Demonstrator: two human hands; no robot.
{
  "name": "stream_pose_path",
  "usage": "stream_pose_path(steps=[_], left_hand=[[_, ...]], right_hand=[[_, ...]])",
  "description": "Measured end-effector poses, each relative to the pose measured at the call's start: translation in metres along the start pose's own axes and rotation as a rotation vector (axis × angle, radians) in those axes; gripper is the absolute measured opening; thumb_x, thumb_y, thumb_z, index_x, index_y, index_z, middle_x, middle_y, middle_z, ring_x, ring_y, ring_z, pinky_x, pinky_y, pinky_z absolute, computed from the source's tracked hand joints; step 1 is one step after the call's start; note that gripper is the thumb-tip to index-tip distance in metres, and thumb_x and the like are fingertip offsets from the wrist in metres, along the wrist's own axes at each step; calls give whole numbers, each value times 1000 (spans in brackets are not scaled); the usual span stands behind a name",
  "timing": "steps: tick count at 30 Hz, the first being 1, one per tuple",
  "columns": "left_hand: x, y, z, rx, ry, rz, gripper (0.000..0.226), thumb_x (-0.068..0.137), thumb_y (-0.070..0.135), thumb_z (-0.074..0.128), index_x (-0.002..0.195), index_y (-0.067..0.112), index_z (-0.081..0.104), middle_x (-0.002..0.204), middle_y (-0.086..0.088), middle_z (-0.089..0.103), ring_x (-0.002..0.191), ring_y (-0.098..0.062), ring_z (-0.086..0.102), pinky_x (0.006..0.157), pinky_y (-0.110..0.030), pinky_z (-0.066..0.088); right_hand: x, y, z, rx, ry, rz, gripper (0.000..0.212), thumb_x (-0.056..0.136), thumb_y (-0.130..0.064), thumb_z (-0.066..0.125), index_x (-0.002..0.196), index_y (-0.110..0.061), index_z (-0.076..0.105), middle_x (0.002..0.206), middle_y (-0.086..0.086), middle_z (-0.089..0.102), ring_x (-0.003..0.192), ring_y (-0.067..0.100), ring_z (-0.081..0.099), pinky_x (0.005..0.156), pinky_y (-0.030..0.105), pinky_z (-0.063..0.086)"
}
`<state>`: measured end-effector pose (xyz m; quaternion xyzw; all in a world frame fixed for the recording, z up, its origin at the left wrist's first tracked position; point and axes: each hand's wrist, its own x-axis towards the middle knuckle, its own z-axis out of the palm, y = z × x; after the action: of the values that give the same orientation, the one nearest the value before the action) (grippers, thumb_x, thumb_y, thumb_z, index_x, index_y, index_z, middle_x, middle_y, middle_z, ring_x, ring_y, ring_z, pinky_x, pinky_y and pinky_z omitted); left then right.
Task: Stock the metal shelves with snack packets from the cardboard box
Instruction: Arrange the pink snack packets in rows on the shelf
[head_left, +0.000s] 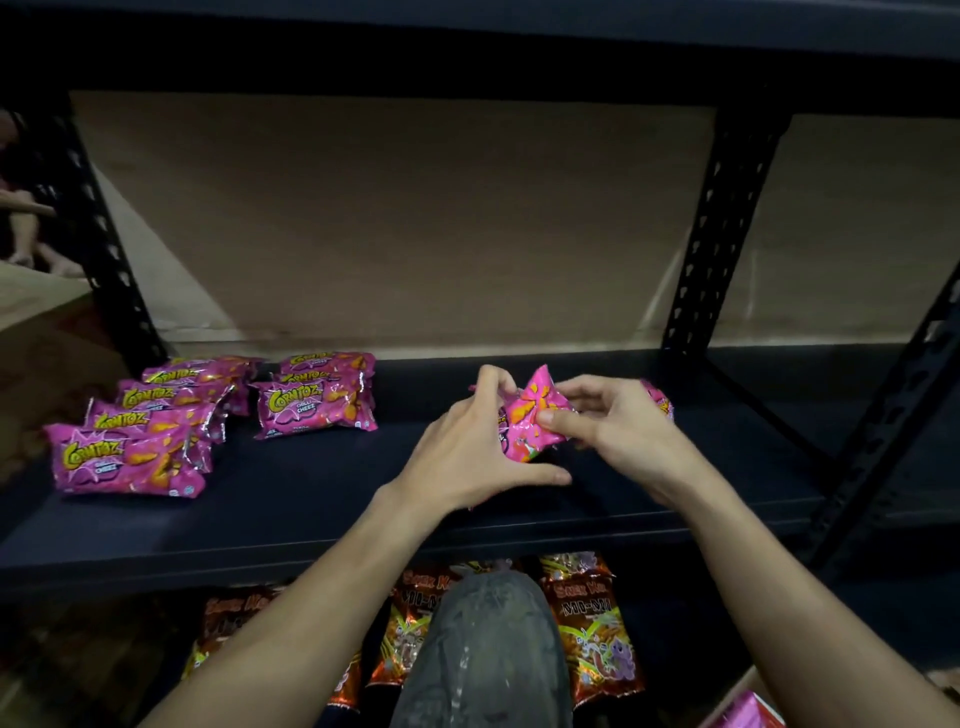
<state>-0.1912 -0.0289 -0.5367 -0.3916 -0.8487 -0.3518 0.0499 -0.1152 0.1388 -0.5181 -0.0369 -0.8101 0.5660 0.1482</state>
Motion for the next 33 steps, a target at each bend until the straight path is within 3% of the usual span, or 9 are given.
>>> stream_pose_path(steps=[3,5,10,14,18,20,27,33], left_hand=[[-2,-7,-6,94,-52,47,102,50,77,78,127,33,27,120,12,56,104,-10,58,82,-32,49],[-4,-13,-10,116,-86,53,106,56,78,73,138,34,23,127,8,54,111,-11,56,87,-32,47],[-9,-36,-26,102,-170,53,63,91,61,53,142,28,38,137,7,51,127,-8,48,104,-28,40],[-12,-49,-45,171,-214,36,59,89,53,62,139,23,51,128,7,56,119,-9,53,101,-28,43],[-11,-62,-67,226,-213,-10,62,80,50,75,132,22,58,121,6,61,111,-8,55,94,-21,42],[-10,-73,-78,246,-210,-62,65,73,49,80,127,20,60,118,6,64,107,-7,56,94,-21,44],[-7,-109,-111,353,-205,-166,51,67,41,88,108,20,66,107,5,67,102,-11,59,95,-28,47],[-8,-130,-120,511,-158,-151,52,69,45,85,108,20,65,110,-2,60,108,-22,55,94,-35,44]], right_hand=[[0,10,5,44,13,-14,16,84,-8,77,99,-14,75,93,4,77,88,18,72,82,27,56],[-1,14,12,89,32,-28,16,84,-4,76,98,-11,75,90,4,77,87,15,72,82,25,55],[0,26,38,156,96,-13,17,84,4,73,89,-12,74,84,1,76,82,12,71,81,26,55],[5,36,60,201,100,38,15,85,0,73,94,-12,75,94,10,76,93,27,71,90,38,56],[9,43,75,171,118,59,17,88,-3,71,93,-20,73,87,5,74,84,13,68,83,26,54],[9,49,79,96,111,69,14,89,-6,71,98,-16,75,91,6,75,88,12,68,81,18,52],[8,60,79,-3,138,61,17,90,-9,70,89,-24,76,95,-4,75,96,11,69,93,29,54],[7,56,83,-92,114,49,10,91,-12,69,92,-19,77,91,-10,74,89,0,67,82,14,48]])
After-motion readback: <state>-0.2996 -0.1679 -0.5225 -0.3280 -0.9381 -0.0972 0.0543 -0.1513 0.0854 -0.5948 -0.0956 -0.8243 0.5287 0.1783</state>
